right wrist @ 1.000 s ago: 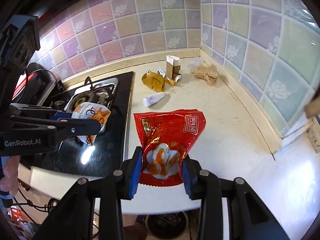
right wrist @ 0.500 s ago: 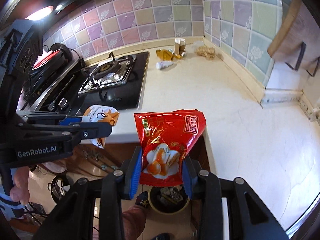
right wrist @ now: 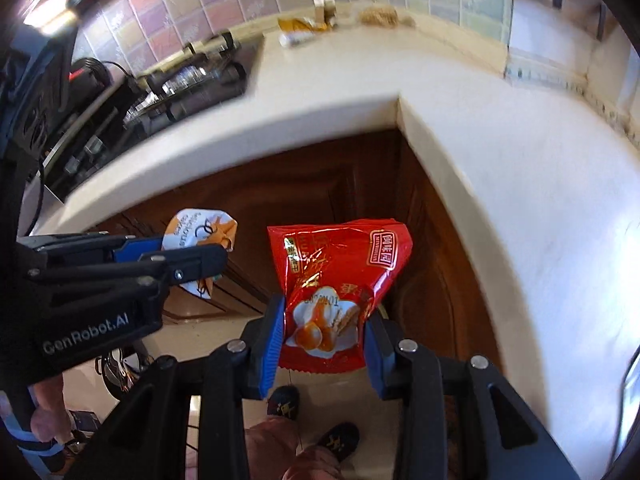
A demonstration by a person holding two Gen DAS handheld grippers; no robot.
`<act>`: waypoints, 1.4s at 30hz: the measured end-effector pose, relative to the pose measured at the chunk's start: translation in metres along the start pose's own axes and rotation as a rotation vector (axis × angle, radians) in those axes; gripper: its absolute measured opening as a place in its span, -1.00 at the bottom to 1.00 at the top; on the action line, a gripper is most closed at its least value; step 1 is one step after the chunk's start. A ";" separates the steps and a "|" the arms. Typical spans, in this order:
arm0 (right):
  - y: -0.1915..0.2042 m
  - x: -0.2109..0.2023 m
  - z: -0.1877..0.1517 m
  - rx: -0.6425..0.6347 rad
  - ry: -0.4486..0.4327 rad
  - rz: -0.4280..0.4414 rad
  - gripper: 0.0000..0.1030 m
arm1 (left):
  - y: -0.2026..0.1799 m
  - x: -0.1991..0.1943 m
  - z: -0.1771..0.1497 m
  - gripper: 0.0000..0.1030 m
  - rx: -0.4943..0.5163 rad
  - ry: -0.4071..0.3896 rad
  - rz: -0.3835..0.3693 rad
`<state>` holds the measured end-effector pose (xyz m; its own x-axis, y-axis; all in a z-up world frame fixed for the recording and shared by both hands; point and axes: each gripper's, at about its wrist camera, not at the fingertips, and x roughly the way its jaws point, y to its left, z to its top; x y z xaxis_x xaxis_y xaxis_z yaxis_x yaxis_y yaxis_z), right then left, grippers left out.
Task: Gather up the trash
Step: 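Carry the red snack bag and cake cup down over the trash bin, then open both grippers to drop the snack bag and cake cup into the bin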
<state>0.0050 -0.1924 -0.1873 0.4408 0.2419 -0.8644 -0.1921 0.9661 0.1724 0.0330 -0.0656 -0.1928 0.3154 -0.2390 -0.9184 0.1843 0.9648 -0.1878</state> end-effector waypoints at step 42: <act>-0.070 0.288 -0.078 0.284 0.261 -0.063 -0.12 | 0.113 0.291 -0.062 0.62 -0.054 0.219 0.050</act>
<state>0.0769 -0.1972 -0.4853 0.1991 0.1857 -0.9622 0.0946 0.9737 0.2075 0.0879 -0.0196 -0.5030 0.1121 -0.1672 -0.9795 0.1221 0.9806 -0.1534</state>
